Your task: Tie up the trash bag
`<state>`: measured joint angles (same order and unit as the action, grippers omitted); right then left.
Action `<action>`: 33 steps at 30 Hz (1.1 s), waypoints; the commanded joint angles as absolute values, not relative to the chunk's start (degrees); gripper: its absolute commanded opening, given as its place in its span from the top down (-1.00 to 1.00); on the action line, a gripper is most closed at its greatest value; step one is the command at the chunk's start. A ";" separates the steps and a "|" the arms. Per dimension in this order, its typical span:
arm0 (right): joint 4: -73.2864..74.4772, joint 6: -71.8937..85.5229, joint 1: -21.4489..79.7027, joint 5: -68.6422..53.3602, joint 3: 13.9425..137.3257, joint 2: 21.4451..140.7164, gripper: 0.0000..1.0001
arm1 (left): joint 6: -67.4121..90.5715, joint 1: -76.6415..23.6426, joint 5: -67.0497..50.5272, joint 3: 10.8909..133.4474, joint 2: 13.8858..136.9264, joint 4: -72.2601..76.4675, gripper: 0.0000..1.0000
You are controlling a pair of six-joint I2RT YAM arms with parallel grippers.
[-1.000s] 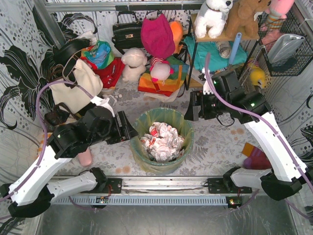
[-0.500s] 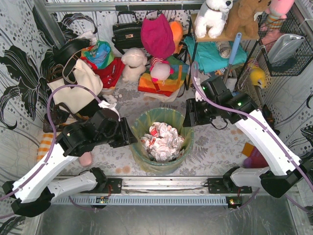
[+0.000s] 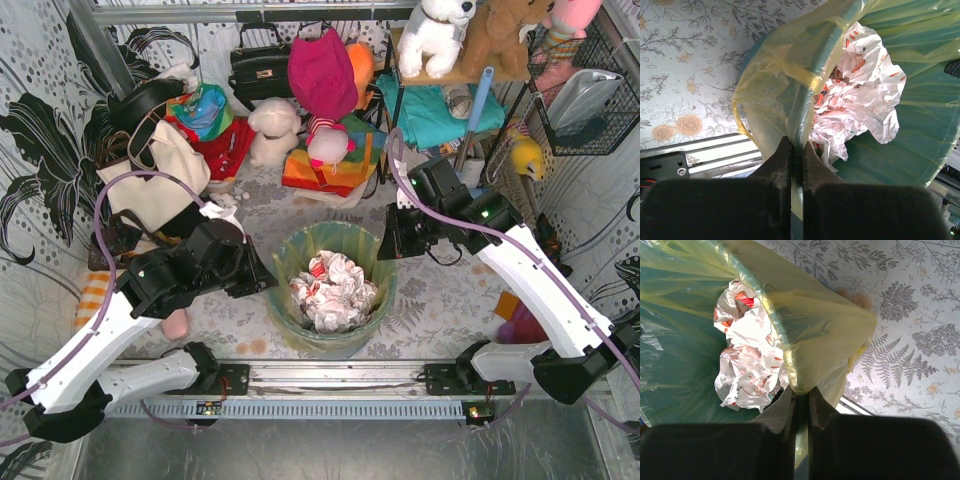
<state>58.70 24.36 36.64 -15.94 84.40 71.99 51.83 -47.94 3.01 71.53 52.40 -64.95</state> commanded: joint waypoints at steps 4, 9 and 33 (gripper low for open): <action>55.40 26.76 36.83 -13.51 85.35 71.58 1.00 | 48.49 -48.16 7.41 76.02 57.01 -61.61 0.99; 53.83 28.79 36.83 -8.86 86.83 71.97 1.00 | 45.47 -48.05 11.15 80.36 61.93 -60.65 1.00; 45.72 31.02 36.74 2.89 88.37 79.24 1.00 | 26.90 -28.75 0.64 89.76 78.22 -53.07 0.91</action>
<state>48.05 30.83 36.29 2.70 86.13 77.38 27.53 -29.63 3.40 88.55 77.84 -59.24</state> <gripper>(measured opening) 0.060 0.068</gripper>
